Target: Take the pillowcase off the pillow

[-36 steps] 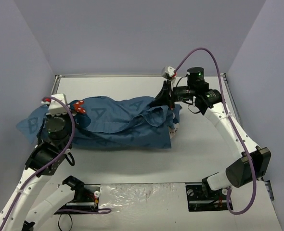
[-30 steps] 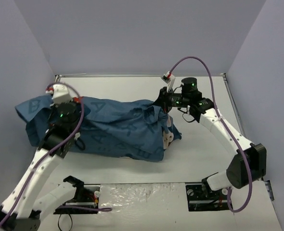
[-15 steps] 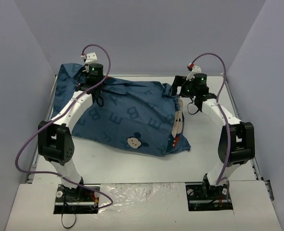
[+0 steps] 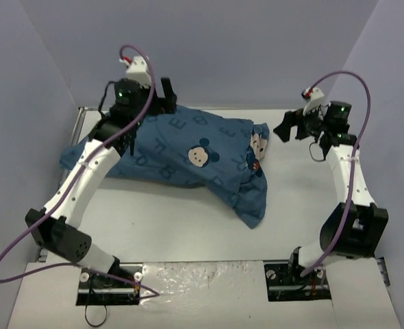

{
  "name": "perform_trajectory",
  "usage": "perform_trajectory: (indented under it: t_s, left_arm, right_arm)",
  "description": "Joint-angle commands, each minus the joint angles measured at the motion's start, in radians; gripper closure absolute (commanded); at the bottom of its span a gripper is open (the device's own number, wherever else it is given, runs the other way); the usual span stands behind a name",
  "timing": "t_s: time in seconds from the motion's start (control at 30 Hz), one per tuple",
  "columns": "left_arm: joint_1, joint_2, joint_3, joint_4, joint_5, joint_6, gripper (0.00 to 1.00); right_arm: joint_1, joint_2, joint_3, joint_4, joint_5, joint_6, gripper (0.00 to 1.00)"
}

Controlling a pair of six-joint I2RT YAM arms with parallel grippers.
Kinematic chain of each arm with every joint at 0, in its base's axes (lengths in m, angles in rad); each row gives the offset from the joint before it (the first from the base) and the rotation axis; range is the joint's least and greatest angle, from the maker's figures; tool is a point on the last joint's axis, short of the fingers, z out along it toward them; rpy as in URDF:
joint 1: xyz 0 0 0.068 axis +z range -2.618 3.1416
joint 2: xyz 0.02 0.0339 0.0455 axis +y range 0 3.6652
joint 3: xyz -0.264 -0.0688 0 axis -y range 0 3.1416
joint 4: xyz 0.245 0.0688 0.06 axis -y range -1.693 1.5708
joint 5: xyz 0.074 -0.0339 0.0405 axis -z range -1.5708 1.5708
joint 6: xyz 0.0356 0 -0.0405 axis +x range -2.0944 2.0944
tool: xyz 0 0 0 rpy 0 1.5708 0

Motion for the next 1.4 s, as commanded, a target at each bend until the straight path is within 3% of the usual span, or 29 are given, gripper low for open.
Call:
perform_trajectory:
  t_s: [0.0,0.17,0.37,0.8,1.13,1.23,1.37]
  left_arm:
    - [-0.143,-0.020,-0.074,-0.068,0.167,-0.020,0.03]
    - [-0.359,0.061,-0.082,-0.051,0.138,-0.049,0.03]
    - [-0.445,0.291,0.142,-0.206,0.068,-0.002,0.07]
    - [-0.574,0.612,0.554,-0.488,-0.225,0.078,0.15]
    - [-0.602,0.650,0.550,-0.525,-0.389,0.118,0.18]
    - [-0.600,0.646,0.533,-0.521,-0.442,0.133,0.25]
    - [-0.600,0.629,0.513,-0.498,-0.448,0.132,0.49]
  right_arm:
    - [0.020,-0.073,-0.099,-0.110,-0.216,0.068,0.09]
    - [0.045,-0.074,-0.187,-0.107,-0.143,0.365,0.14]
    - [0.044,-0.057,-0.265,-0.052,-0.120,0.620,0.16]
    - [0.012,-0.061,-0.344,-0.006,-0.117,0.619,0.16]
    - [0.034,-0.024,-0.361,0.060,-0.126,0.651,0.16]
    - [0.060,-0.010,-0.348,0.094,-0.132,0.648,0.16]
    - [0.092,0.005,-0.335,0.134,-0.150,0.651,0.16]
